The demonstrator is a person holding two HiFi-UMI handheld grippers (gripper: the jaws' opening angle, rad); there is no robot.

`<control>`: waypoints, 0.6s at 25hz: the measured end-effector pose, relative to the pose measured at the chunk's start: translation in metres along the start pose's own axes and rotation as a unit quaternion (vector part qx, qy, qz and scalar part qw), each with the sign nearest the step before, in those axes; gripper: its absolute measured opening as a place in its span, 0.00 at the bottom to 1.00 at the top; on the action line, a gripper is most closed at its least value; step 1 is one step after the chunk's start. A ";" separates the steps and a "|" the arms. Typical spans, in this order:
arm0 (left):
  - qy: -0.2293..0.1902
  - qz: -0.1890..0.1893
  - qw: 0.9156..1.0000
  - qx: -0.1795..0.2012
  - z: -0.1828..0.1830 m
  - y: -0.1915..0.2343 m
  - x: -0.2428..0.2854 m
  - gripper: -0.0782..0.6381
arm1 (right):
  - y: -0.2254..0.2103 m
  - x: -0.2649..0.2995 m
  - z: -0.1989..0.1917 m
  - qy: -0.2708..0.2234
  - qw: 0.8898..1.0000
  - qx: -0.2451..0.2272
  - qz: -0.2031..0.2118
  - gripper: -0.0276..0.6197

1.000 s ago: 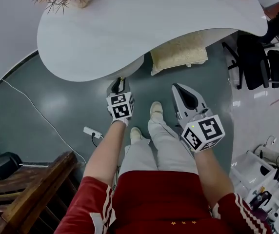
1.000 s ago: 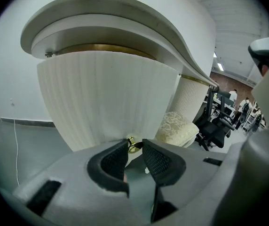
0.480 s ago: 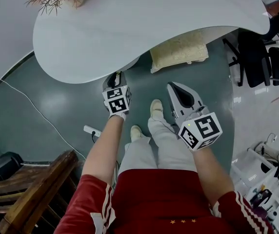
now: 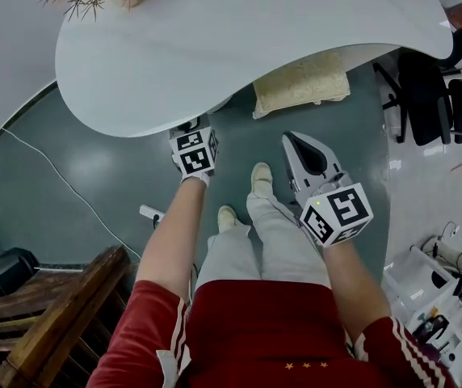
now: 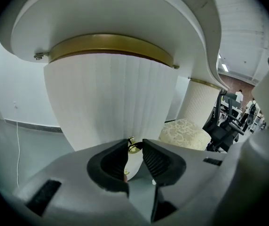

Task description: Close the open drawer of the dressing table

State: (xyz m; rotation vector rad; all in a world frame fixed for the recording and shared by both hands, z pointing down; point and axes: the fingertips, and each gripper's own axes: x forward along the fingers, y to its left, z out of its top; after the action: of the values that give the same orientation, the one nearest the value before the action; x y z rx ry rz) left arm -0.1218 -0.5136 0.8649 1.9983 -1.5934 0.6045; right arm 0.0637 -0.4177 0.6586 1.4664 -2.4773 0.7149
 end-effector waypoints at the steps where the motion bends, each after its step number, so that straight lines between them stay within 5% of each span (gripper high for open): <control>1: 0.000 0.001 1.000 -0.001 0.002 0.001 0.002 0.25 | 0.000 0.000 -0.001 0.001 1.000 0.001 -0.001 0.05; 15: -0.007 0.009 1.000 -0.006 0.007 0.005 0.008 0.25 | 0.002 -0.006 -0.010 0.007 1.000 0.010 -0.003 0.05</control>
State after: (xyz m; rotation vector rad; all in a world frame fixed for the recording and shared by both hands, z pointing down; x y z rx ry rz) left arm -0.1249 -0.5247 0.8650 1.9848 -1.6214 0.5892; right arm 0.0642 -0.4074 0.6645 1.4690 -2.4622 0.7473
